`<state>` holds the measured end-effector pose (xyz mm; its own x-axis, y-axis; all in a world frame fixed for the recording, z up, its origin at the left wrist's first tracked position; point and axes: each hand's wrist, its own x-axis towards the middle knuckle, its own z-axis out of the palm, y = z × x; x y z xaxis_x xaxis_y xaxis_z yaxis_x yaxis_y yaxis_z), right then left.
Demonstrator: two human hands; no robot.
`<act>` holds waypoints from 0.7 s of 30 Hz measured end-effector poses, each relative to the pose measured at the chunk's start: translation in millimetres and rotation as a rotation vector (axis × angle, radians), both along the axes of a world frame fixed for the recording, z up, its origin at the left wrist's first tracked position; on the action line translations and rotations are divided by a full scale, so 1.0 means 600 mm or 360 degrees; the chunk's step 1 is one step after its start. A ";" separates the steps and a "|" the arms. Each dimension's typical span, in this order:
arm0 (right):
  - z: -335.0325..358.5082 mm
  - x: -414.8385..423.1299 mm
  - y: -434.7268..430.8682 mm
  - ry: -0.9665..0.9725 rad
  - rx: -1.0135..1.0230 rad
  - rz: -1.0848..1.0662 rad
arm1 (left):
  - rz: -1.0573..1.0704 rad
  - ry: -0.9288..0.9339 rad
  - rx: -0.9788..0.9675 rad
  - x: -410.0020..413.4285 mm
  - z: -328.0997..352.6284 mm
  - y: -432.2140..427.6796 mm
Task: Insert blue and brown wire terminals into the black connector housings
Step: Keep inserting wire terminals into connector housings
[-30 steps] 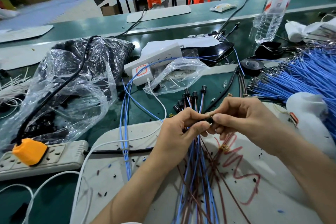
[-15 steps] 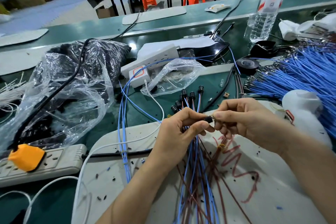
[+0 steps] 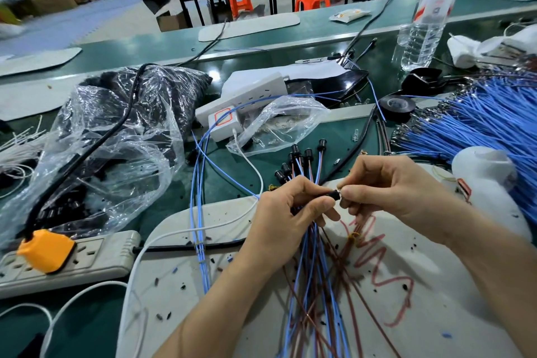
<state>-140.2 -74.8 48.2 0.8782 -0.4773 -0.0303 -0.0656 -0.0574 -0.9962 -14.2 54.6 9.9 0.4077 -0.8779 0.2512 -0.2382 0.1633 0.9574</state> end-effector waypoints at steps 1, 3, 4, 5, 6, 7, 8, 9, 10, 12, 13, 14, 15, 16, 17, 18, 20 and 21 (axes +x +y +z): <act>0.001 0.000 0.000 -0.0002 0.0003 -0.0015 | 0.0005 0.0001 -0.0004 0.000 0.001 0.000; 0.002 0.000 0.000 -0.0017 0.0040 -0.0077 | 0.0033 -0.0028 -0.0016 0.000 0.001 0.001; 0.002 -0.001 0.000 -0.0026 0.0094 -0.0108 | 0.0047 -0.0047 -0.0017 0.001 0.002 0.001; 0.004 -0.001 0.000 -0.0034 0.0159 -0.0123 | 0.0058 -0.0079 -0.0014 0.003 0.000 0.001; 0.004 -0.001 0.001 -0.0040 0.0213 -0.0119 | 0.0056 -0.0109 -0.0005 0.004 0.000 0.001; 0.004 -0.001 0.003 -0.0046 0.0246 -0.0105 | 0.0070 -0.0158 0.0002 0.005 -0.002 0.001; 0.005 0.000 0.005 -0.0052 0.0255 -0.0094 | 0.0072 -0.0193 0.0015 0.004 -0.001 0.001; 0.004 0.001 0.007 -0.0058 0.0246 -0.0091 | 0.0074 -0.0208 0.0022 0.004 -0.001 0.001; 0.004 0.002 0.009 -0.0061 0.0226 -0.0090 | 0.0063 -0.0191 0.0031 0.003 0.000 0.002; 0.002 0.002 0.008 -0.0041 0.0171 -0.0104 | 0.0064 -0.0181 0.0026 0.001 0.002 0.002; 0.001 0.001 0.007 -0.0023 0.0136 -0.0112 | 0.0064 -0.0184 0.0022 0.000 0.002 0.002; 0.000 0.001 0.006 -0.0008 0.0104 -0.0121 | 0.0061 -0.0181 0.0024 0.000 0.002 0.002; 0.000 0.001 0.005 0.0002 0.0082 -0.0124 | 0.0062 -0.0187 0.0026 0.000 0.001 0.002; 0.000 0.001 0.006 0.0003 0.0072 -0.0118 | 0.0063 -0.0188 0.0035 0.000 0.002 0.002; 0.000 0.001 0.007 0.0002 0.0069 -0.0109 | 0.0064 -0.0198 0.0041 0.001 0.002 0.002; -0.001 0.002 0.008 0.0001 0.0073 -0.0099 | 0.0064 -0.0200 0.0051 0.001 0.002 0.001; -0.004 0.003 0.009 0.0013 0.0115 -0.0096 | 0.0067 -0.0187 0.0053 0.002 0.001 0.001; -0.005 0.004 0.009 0.0024 0.0148 -0.0096 | 0.0071 -0.0177 0.0044 0.002 0.002 0.001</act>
